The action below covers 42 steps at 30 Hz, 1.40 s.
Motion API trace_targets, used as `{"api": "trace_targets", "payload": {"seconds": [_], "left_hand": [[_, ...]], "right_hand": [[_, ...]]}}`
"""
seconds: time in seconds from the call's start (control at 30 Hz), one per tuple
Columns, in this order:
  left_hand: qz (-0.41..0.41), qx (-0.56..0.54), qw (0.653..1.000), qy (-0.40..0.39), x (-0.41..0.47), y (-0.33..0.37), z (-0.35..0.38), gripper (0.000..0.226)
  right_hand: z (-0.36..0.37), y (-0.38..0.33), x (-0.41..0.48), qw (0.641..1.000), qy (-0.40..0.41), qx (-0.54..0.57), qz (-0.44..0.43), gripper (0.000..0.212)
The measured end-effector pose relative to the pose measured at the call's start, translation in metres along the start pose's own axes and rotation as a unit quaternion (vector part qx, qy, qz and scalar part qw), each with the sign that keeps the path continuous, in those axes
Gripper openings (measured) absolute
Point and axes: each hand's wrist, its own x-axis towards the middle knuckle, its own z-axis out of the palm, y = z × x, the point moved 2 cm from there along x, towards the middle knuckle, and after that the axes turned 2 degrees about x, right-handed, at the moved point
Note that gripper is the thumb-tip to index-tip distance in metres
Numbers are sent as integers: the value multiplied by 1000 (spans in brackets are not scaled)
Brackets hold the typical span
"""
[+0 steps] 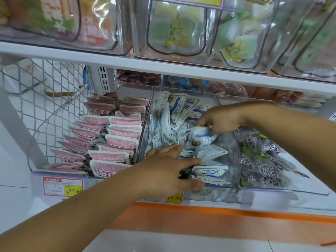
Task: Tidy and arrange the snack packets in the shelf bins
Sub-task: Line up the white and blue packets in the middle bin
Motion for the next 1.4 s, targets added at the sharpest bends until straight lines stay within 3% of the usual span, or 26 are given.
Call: {"api": "trace_targets", "payload": {"seconds": [0.13, 0.33, 0.4, 0.5, 0.63, 0.8, 0.93, 1.0, 1.1, 1.4], "left_hand": [[-11, 2, 1000, 2, -1, 1, -1, 78], [-21, 6, 1000, 6, -4, 2, -1, 95], [-22, -2, 1000, 8, -5, 2, -1, 95], [-23, 3, 1000, 6, -5, 2, -2, 95], [-29, -1, 999, 17, -3, 2, -1, 94], [-30, 0, 999, 28, -6, 5, -1, 96], [-27, -47, 995, 78, -4, 6, -3, 100], [-20, -63, 994, 92, -2, 6, -4, 97], [1, -67, 995, 80, 1, 7, -4, 90], [13, -98, 995, 33, 15, 2, -12, 85]], "right_hand": [[11, -13, 0, 999, -39, -22, 17, 41], [7, -16, -6, 988, -149, 31, 26, 62], [7, -18, -3, 986, -160, -7, 35, 74], [22, -21, 10, 985, -158, -31, 58, 82], [37, -19, 17, 992, -102, -33, 63, 64], [26, -10, 26, 982, -148, 67, 94, 73], [27, -13, 29, 989, -101, -74, 82, 73], [19, -5, 27, 985, -44, -151, 70, 89], [10, 7, 26, 976, -57, -199, 72, 105], [13, 4, 42, 989, -74, -86, 96, 85]]}}
